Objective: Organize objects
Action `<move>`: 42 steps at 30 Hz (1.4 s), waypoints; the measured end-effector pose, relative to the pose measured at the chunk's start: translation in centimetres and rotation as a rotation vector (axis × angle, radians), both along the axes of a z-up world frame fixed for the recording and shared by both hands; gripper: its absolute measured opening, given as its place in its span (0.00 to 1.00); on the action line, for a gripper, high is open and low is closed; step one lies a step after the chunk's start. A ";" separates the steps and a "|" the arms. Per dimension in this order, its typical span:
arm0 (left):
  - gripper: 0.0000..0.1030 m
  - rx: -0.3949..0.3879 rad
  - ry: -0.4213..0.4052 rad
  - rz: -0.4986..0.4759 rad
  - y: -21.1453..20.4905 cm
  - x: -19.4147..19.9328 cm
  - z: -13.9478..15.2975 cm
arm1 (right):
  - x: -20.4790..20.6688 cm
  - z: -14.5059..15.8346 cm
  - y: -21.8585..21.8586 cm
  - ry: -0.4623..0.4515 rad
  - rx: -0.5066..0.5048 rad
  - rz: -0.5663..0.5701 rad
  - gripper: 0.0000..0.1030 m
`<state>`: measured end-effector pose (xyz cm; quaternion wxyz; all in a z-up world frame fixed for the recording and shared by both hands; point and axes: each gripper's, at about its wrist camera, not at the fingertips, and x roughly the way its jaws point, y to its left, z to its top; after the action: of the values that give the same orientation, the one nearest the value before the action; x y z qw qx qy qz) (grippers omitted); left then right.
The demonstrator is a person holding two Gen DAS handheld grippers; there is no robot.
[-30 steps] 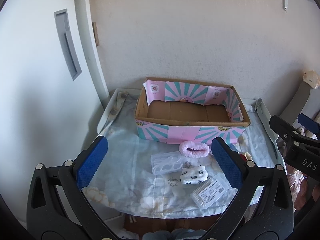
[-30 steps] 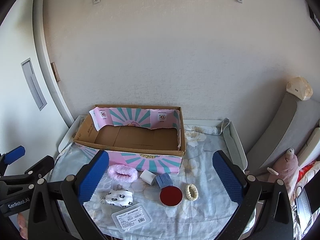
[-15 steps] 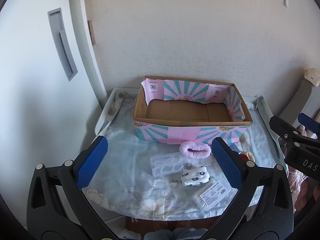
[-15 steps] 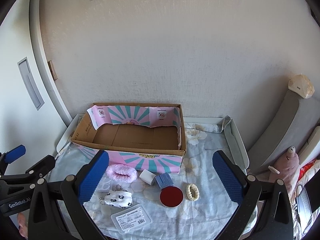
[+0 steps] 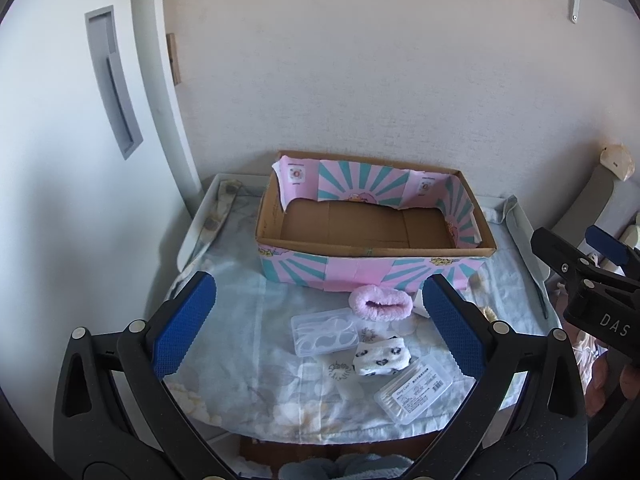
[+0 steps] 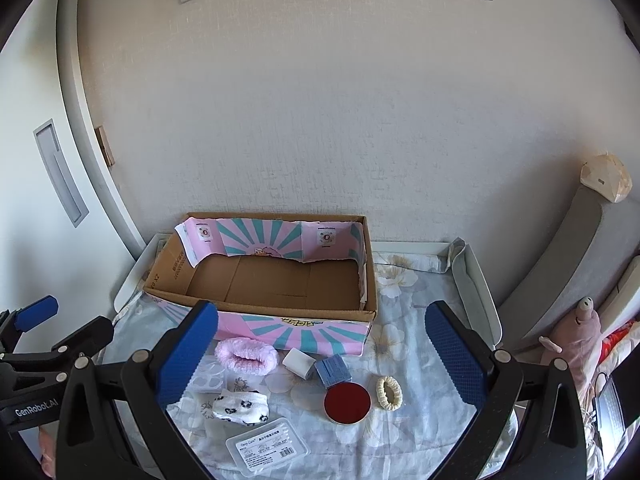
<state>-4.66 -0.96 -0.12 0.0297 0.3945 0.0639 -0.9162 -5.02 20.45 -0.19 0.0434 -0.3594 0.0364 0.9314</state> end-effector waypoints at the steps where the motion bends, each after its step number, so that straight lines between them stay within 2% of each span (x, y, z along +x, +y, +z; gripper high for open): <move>1: 0.99 -0.003 0.000 0.000 0.0 0.0 0.1 | 0.0 -0.1 0.0 -0.002 0.001 0.000 1.00; 5: 0.99 -0.012 0.019 -0.005 -0.1 0.2 0.2 | 0.1 -0.1 -0.4 -0.007 0.020 0.003 1.00; 10: 0.99 0.028 0.064 -0.014 -0.3 1.1 0.8 | 0.3 0.1 -0.9 -0.002 0.039 0.008 1.00; 13: 0.99 0.024 0.070 -0.010 -0.3 1.4 1.1 | 0.5 0.3 -1.0 0.002 0.041 0.005 1.00; 33: 0.99 0.039 0.046 0.010 0.0 2.2 0.7 | 1.9 0.7 -0.5 0.015 0.020 -0.009 1.00; 37: 0.99 0.039 0.032 0.042 -1.0 1.9 0.4 | 2.1 0.8 0.5 0.025 0.028 -0.009 1.00; 42: 0.99 0.078 -0.003 0.064 -2.5 1.4 -0.6 | 2.4 0.4 2.5 0.022 0.021 -0.021 1.00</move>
<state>-3.31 -3.44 -0.69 0.0438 0.3944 0.1121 -0.9110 -2.60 22.99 0.23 0.0564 -0.3482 0.0311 0.9352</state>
